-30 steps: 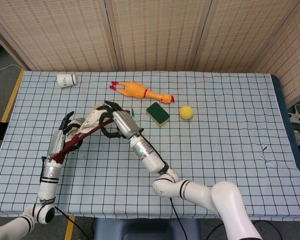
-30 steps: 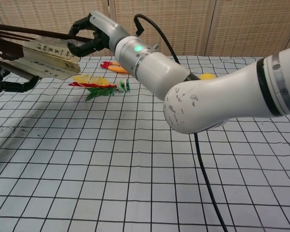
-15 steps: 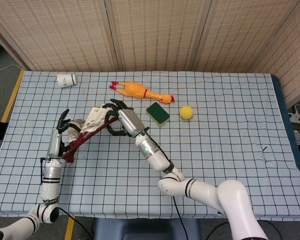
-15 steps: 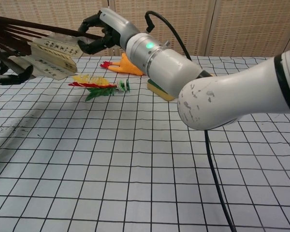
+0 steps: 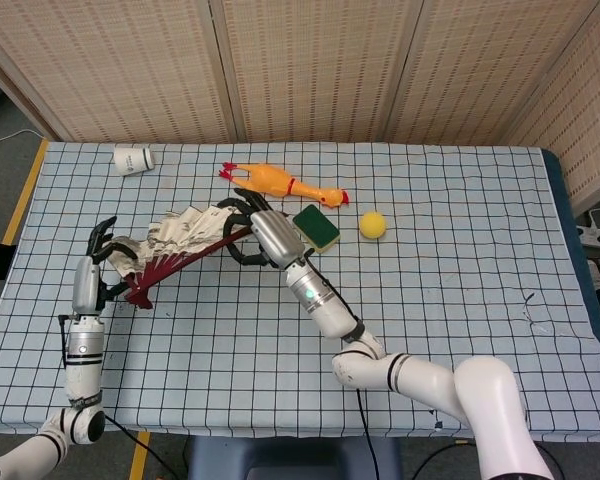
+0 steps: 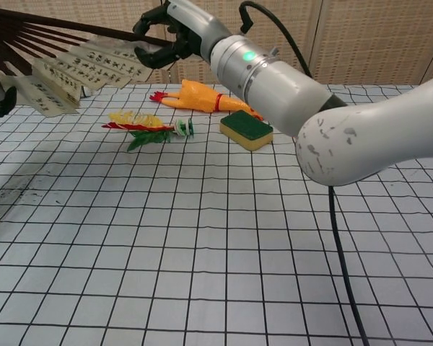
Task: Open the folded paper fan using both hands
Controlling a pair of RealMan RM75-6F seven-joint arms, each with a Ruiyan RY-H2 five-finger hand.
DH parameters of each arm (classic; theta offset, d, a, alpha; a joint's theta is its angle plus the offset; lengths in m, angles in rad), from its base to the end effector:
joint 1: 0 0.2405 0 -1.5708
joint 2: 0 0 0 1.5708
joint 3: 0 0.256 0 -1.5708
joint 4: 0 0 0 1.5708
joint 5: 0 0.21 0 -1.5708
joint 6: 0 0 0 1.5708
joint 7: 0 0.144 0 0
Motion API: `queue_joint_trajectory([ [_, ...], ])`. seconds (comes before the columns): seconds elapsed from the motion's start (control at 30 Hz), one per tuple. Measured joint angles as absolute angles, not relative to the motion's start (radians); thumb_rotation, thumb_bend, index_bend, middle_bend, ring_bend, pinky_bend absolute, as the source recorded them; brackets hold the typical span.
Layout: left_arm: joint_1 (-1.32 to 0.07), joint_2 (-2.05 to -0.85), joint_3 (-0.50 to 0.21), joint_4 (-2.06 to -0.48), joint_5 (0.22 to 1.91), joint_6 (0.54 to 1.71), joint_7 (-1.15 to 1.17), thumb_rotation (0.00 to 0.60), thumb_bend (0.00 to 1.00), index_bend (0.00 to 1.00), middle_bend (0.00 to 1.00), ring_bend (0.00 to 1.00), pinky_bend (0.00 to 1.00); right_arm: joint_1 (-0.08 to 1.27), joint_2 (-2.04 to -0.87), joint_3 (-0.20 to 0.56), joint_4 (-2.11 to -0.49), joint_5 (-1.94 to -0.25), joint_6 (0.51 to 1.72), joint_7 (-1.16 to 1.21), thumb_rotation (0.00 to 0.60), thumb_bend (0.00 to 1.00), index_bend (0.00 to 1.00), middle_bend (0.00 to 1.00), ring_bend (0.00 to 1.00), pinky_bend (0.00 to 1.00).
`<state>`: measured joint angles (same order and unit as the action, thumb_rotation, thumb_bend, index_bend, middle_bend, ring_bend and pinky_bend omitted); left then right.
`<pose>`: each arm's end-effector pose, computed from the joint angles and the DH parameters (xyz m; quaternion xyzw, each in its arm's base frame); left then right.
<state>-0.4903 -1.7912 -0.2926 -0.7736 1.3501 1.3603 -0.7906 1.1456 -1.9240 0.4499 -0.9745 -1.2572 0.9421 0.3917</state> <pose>-0.2858 0.3493 0.0448 -0.3974 -0.4869 -0.6572 0.4159 0.0267 -0.4187 -0.0593 0.6056 -0.4642 0.6143 0.2010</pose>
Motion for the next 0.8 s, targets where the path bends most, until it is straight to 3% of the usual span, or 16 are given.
queue_joint_trajectory([
  [0.47,-0.475,-1.783,-0.281,-0.738,1.356,1.374,-0.775,0.6,0.53,0.59,0.09,0.0,0.17,1.035,-1.8,0.407,-1.105,-1.291,1.03,0.361,0.6,0.51,0.82,0.18,0.0,0.04],
  [0.8,-0.471,-1.78,-0.27,-0.706,1.363,1.376,-0.764,0.6,0.53,0.57,0.1,0.0,0.17,0.955,-1.754,0.334,-1.167,-1.354,1.127,0.274,0.6,0.51,0.81,0.18,0.0,0.04],
])
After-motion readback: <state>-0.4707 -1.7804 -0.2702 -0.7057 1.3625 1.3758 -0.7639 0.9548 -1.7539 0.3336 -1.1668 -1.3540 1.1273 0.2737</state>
